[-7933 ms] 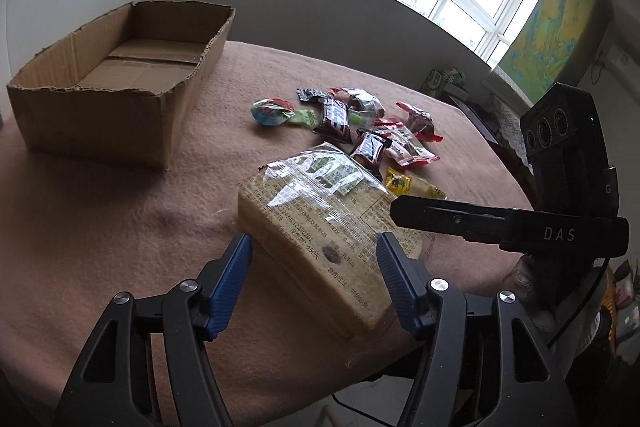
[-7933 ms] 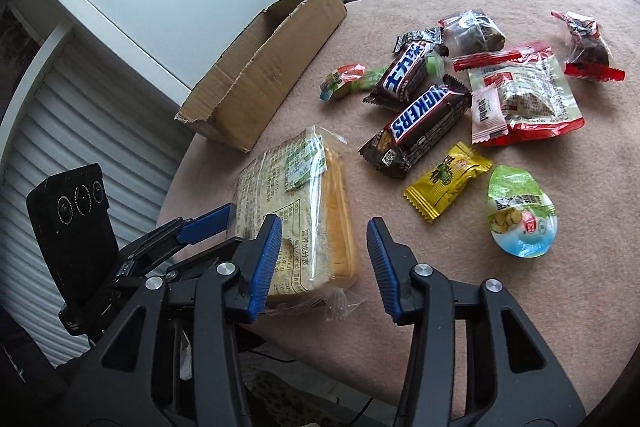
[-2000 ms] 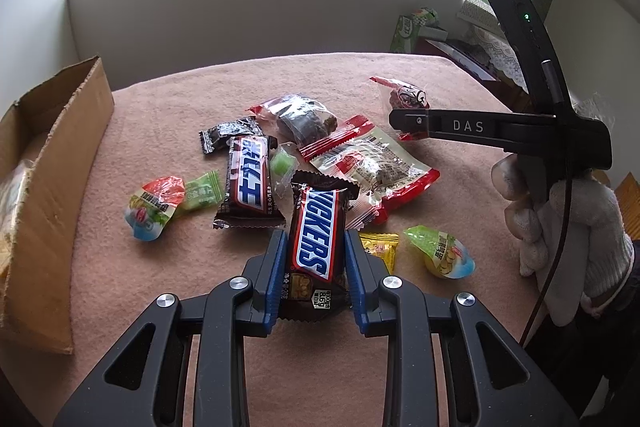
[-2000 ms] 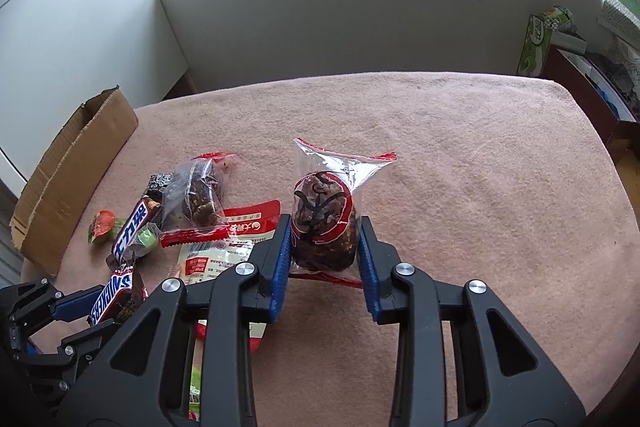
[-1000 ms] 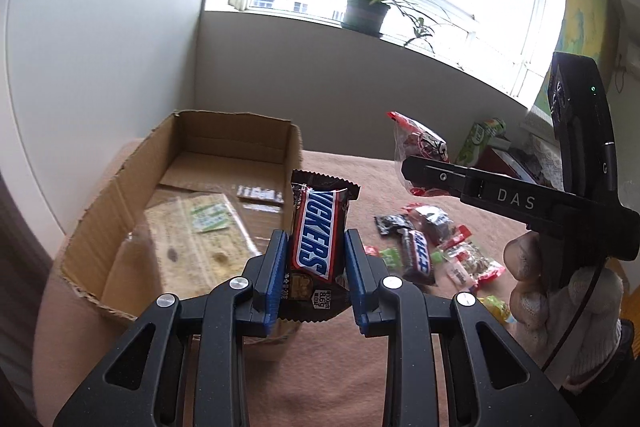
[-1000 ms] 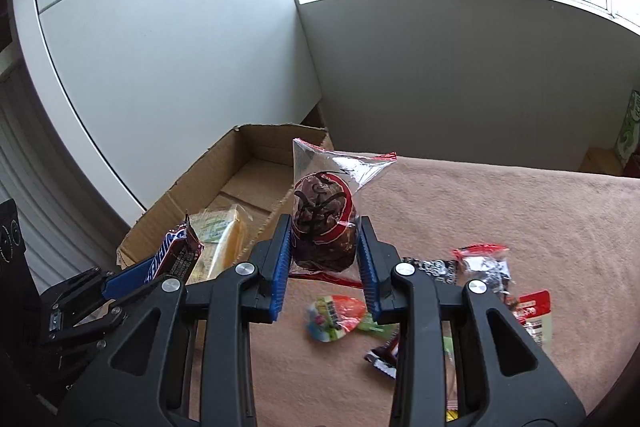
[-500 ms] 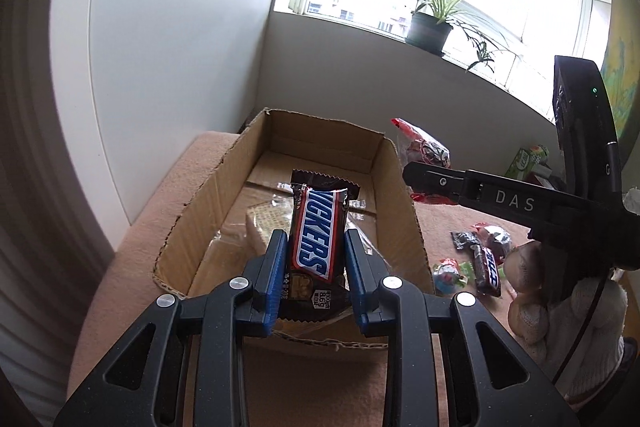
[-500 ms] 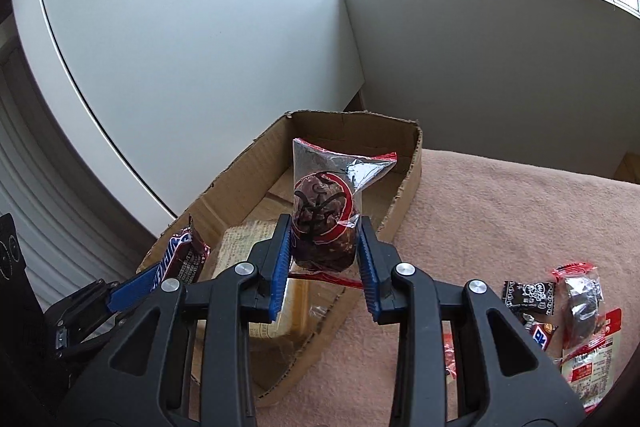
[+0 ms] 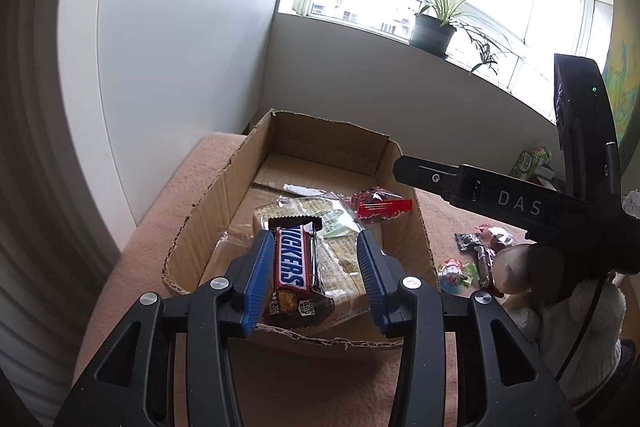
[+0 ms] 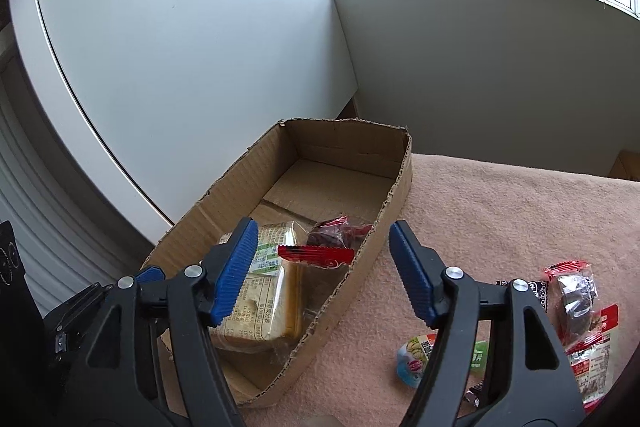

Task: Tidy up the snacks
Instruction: 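Carry both snacks into the box and open both grippers, then grasp the blue-wrapped candy bar with the left gripper while the right grasps the jelly cup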

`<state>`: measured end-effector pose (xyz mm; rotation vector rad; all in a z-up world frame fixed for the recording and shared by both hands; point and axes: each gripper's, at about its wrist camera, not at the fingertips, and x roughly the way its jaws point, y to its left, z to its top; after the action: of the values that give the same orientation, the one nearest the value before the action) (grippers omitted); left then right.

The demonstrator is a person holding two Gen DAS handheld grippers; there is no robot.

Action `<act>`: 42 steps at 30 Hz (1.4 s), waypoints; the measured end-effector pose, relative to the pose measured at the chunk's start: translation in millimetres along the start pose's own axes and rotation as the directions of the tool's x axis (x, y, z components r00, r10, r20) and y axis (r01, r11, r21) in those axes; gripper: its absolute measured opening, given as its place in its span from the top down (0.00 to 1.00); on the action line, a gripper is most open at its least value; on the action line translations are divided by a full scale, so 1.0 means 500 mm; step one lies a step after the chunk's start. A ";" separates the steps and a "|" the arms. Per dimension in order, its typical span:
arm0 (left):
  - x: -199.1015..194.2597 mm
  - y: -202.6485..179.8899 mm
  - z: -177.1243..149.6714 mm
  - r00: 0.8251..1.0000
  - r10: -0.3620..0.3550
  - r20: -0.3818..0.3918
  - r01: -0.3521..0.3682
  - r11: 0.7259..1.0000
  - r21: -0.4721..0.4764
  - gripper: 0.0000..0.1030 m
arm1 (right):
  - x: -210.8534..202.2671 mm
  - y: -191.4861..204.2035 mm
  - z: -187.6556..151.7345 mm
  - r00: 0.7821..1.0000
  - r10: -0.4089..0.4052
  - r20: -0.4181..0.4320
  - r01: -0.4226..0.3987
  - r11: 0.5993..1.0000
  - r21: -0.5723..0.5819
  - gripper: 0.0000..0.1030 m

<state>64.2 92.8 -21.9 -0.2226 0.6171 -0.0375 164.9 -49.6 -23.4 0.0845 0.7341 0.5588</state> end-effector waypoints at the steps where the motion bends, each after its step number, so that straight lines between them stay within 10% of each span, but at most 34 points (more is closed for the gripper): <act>1: 0.000 -0.001 0.000 1.000 0.000 0.000 0.000 1.000 0.001 0.59 | -0.006 -0.003 -0.001 1.000 -0.003 -0.001 0.003 1.000 -0.004 0.31; 21: -0.006 -0.125 -0.009 0.994 -0.105 -0.008 0.105 0.990 0.098 0.59 | -0.224 -0.179 -0.106 0.994 -0.111 -0.014 0.110 0.993 -0.040 0.31; 42: 0.097 -0.320 -0.063 0.968 -0.174 -0.183 0.213 0.951 0.224 0.60 | -0.235 -0.281 -0.272 0.967 -0.187 -0.175 0.174 0.981 -0.088 0.31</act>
<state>90.6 -74.5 -39.4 -0.0427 0.7441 -0.3226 68.1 -245.3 -90.0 -0.1012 0.8891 0.4214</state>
